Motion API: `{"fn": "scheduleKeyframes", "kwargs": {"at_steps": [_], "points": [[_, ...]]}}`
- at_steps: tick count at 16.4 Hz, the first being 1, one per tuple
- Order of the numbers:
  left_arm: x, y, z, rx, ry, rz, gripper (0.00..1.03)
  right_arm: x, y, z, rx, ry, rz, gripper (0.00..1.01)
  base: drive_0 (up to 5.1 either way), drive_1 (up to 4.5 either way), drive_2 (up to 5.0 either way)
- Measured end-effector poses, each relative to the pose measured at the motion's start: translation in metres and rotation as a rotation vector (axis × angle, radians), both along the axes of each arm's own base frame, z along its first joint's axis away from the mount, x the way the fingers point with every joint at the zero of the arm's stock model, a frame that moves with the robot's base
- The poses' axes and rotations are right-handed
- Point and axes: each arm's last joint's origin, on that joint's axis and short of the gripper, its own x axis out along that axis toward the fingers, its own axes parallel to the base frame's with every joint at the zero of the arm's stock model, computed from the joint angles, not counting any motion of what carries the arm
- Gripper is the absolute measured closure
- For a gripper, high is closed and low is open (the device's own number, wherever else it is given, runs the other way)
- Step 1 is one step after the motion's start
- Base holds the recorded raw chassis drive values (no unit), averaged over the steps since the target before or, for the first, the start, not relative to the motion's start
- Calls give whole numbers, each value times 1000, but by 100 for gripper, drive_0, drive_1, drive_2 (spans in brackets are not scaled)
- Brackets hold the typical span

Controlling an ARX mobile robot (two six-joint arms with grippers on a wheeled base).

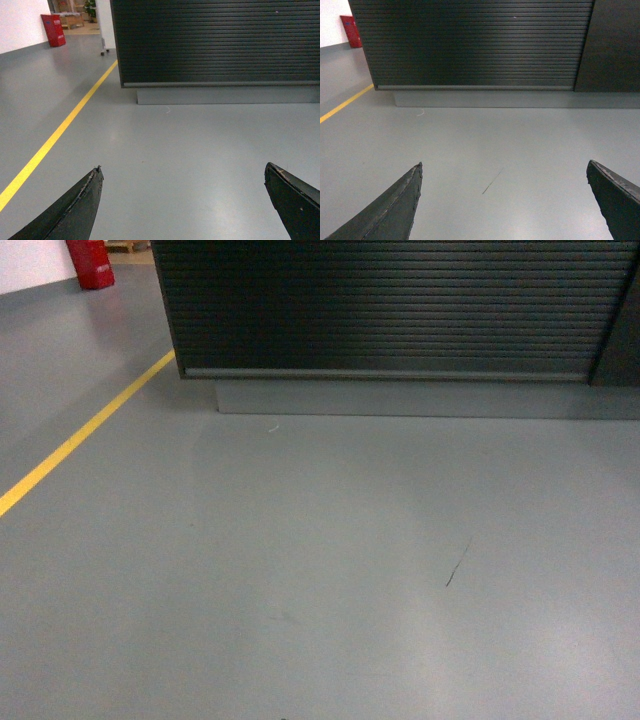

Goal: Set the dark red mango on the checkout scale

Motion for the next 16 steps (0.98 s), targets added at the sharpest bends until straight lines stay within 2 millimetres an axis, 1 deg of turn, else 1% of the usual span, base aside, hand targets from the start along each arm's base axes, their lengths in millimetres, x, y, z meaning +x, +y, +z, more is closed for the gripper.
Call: {"fn": "scheduleKeyframes", "kwargs": {"at_steps": [16], "points": [[0, 0, 0, 0, 0, 0, 5, 0, 0, 0, 0, 0, 0, 3, -3, 244, -249]]}}
